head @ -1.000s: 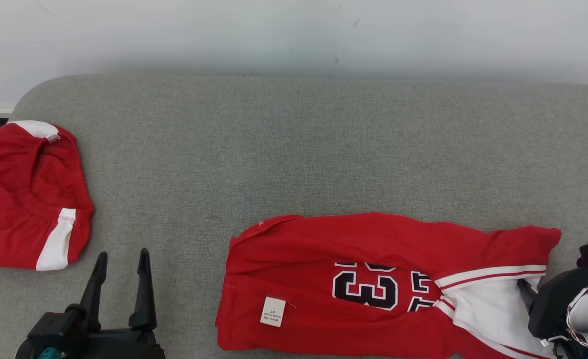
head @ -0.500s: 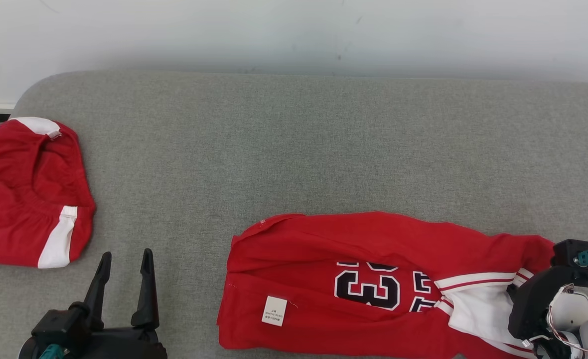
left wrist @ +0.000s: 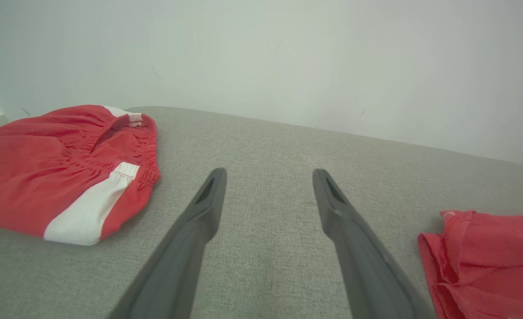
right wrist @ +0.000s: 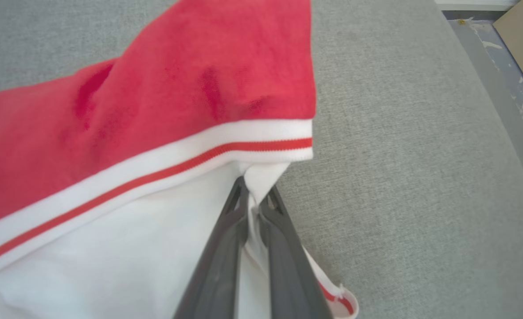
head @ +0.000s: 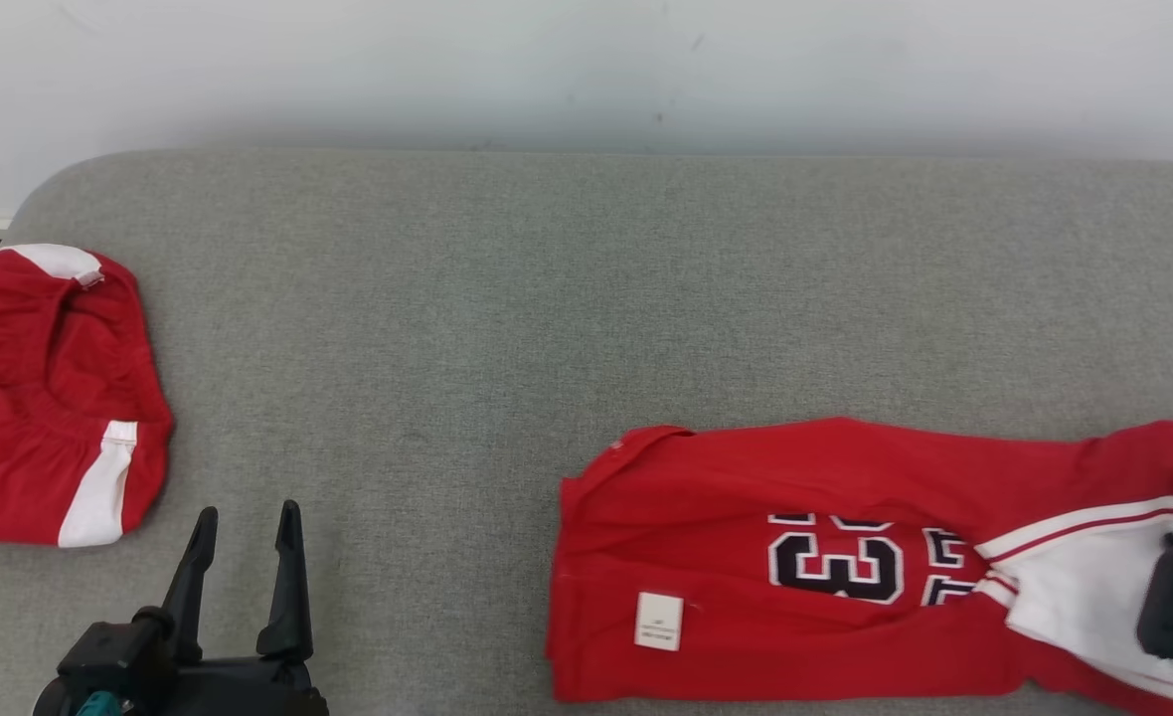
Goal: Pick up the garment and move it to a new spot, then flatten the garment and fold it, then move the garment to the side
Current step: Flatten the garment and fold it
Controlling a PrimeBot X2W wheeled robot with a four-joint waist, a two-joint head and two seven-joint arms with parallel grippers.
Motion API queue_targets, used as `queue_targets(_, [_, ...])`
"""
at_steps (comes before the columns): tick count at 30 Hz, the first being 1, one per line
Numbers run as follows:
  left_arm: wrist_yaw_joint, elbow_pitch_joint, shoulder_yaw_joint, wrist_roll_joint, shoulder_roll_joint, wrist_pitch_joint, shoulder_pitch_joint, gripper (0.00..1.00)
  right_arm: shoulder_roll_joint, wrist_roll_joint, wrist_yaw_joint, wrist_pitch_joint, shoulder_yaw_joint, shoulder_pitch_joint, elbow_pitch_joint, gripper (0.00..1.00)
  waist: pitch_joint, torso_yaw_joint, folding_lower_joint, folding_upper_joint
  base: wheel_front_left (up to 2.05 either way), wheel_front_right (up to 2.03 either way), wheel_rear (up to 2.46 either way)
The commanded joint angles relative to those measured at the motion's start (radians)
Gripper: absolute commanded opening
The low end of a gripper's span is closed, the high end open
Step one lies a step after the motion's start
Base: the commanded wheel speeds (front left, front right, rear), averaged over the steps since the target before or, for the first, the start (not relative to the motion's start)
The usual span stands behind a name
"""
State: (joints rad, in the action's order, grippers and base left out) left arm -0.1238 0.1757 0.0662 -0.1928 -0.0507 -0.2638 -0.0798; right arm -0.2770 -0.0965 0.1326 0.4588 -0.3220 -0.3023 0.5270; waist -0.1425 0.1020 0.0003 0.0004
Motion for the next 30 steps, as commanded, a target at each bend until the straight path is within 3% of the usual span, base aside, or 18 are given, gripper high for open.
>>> queue_targets(1, [-0.003, -0.003, 0.002, -0.002, 0.000, -0.001, 0.002, 1.00, -0.012, 0.010, -0.004, 0.003, -0.011, 0.000, -0.008, 0.00, 0.001, -0.005, -0.0003, -0.0004, 0.00, 0.00, 0.00])
queue_targets(7, [-0.003, -0.004, -0.002, 0.002, 0.000, -0.001, 0.006, 1.00, -0.025, 0.091, -0.003, 0.030, -0.093, 0.005, -0.099, 0.00, 0.011, -0.022, -0.0003, -0.0004, 0.00, 0.00, 0.00])
queue_targets(12, [-0.004, 0.006, -0.006, 0.001, 0.000, 0.000, 0.017, 1.00, -0.012, 0.098, -0.003, 0.075, -0.063, 0.046, -0.214, 0.00, 0.039, -0.026, -0.0003, -0.0004, 0.00, 0.00, 0.00])
queue_targets(17, [-0.004, 0.013, -0.006, -0.005, 0.000, -0.001, 0.031, 1.00, 0.025, 0.058, -0.003, 0.123, 0.063, 0.105, -0.357, 0.00, 0.069, -0.029, -0.0003, -0.0004, 0.00, 0.00, 0.00])
queue_targets(23, [0.002, 0.011, -0.003, -0.012, 0.000, 0.000, 0.049, 1.00, 0.071, -0.003, -0.003, 0.165, 0.290, 0.120, -0.475, 0.00, 0.091, -0.033, -0.0003, -0.0004, 0.00, 0.00, 0.00])
queue_targets(26, [0.007, 0.004, -0.011, -0.016, 0.000, 0.000, 0.053, 1.00, 0.102, -0.037, -0.003, 0.169, 0.420, 0.070, -0.445, 0.00, 0.093, -0.028, -0.0003, -0.0004, 0.00, 0.00, 0.00])
queue_targets(30, [0.005, 0.008, -0.026, -0.016, 0.000, 0.000, 0.034, 1.00, 0.149, -0.053, -0.003, 0.158, 0.509, 0.011, -0.357, 0.00, 0.084, -0.010, -0.0003, -0.0004, 0.00, 0.00, 0.00])
